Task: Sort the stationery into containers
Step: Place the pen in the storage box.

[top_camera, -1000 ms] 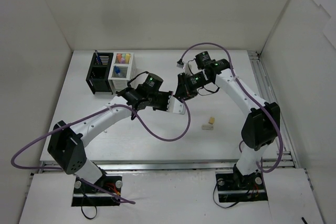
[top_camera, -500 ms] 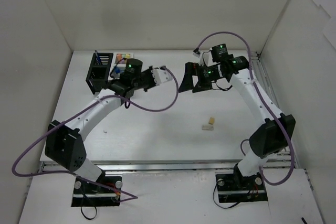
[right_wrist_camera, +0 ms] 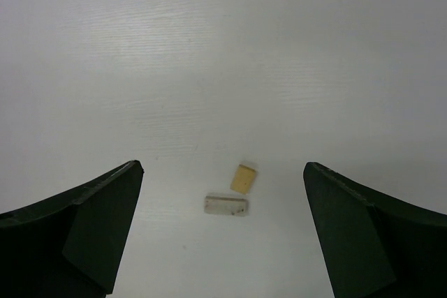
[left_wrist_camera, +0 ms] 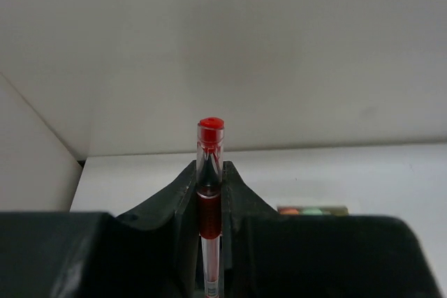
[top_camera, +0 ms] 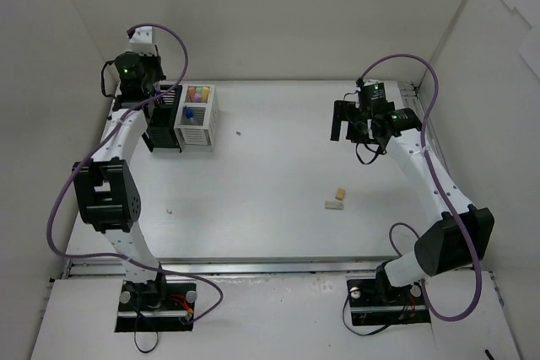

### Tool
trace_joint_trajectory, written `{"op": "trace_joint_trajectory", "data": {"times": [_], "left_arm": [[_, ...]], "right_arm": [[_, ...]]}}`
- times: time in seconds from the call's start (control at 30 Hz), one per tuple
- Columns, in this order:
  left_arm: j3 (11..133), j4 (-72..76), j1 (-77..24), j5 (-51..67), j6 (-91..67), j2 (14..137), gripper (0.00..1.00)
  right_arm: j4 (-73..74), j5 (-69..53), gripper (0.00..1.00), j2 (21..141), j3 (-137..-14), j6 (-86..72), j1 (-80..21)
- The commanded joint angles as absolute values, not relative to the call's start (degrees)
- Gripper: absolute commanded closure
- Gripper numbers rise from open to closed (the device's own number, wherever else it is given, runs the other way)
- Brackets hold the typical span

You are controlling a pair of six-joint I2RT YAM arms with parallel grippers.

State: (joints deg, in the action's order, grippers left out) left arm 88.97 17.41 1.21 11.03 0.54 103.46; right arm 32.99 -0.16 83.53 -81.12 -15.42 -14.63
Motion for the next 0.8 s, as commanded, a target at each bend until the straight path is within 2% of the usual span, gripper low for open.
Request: {"op": "trace_joint_trajectory", "data": {"times": [0.0, 0.17, 0.4, 0.47, 0.5, 0.57, 0.67, 0.77], "left_arm": [[96.3, 26.7, 2.5, 7.4, -7.8, 107.5, 1.0], [106.1, 23.8, 3.5, 7.1, -8.8, 116.5, 1.0], [107.0, 25.4, 3.5, 1.9, -8.3, 121.2, 1.0], [107.2, 24.6, 3.5, 0.3, -8.6, 121.9, 0.91], [107.0, 24.5, 3.5, 0.3, -8.9, 122.1, 0.84], [105.9, 24.2, 3.5, 0.3, -8.7, 121.9, 0.81], [103.5, 23.9, 4.0, 0.3, -9.7, 120.4, 0.64], [101.3, 23.5, 4.6, 4.4, -10.4, 118.5, 0.41]], "right_arm": [[27.2, 8.3, 0.02, 83.9, -81.1, -16.4, -13.9], [26.3, 9.9, 0.02, 84.6, -80.2, -17.3, -13.7], [25.7, 11.6, 0.02, 84.3, -76.6, -18.5, -13.3], [25.7, 10.6, 0.02, 83.8, -75.7, -18.8, -13.2], [25.7, 10.4, 0.02, 83.4, -74.7, -19.0, -13.5], [25.7, 10.5, 0.02, 82.1, -73.7, -19.2, -13.3], [25.8, 10.1, 0.02, 80.3, -70.4, -19.4, -13.4], [26.0, 7.8, 0.02, 78.5, -67.6, -19.9, -13.4]]}}
